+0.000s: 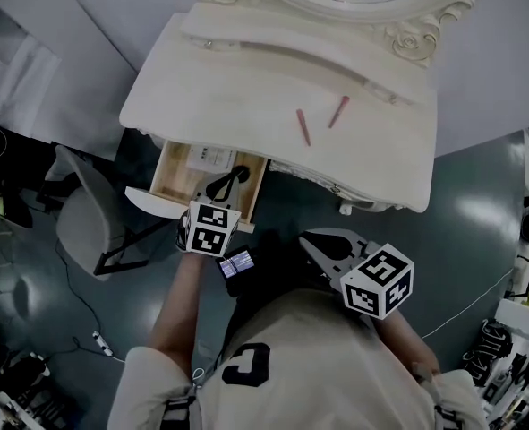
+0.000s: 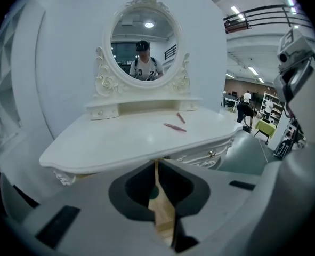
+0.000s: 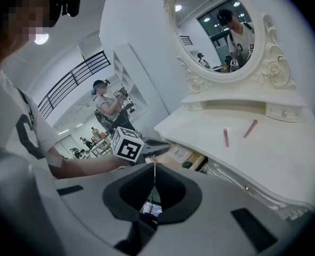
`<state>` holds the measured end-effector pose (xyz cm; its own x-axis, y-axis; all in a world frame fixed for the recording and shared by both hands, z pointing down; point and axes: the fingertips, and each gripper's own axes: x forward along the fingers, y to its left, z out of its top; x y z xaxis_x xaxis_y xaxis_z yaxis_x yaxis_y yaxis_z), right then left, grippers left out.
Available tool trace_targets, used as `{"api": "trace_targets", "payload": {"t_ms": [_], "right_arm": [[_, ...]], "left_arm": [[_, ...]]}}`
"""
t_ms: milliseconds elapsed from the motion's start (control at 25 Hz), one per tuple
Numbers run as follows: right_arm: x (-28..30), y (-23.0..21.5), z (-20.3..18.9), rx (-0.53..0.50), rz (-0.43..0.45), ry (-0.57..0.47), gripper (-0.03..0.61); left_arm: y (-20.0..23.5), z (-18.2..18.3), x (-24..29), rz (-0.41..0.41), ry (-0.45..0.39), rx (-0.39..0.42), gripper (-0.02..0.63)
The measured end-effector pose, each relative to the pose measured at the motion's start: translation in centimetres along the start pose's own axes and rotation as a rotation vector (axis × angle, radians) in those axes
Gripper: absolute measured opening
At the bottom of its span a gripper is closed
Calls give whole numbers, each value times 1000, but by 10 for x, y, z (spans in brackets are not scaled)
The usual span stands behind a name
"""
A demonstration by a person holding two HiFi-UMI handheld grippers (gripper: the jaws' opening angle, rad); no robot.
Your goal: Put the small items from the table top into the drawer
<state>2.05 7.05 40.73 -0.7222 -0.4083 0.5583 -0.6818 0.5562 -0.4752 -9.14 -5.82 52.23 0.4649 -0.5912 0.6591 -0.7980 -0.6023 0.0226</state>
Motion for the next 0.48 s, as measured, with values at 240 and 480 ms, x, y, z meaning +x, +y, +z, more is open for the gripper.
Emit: {"api": "trace_targets", "payload": {"t_ms": [240, 480], "right_arm": [[2, 11, 1, -24, -5, -5, 28], [7, 19, 3, -49, -1, 6, 29]], "left_arm": [[-11, -3, -16, -19, -11, 22, 58], [-16, 8, -29, -22, -54, 29, 58]]}}
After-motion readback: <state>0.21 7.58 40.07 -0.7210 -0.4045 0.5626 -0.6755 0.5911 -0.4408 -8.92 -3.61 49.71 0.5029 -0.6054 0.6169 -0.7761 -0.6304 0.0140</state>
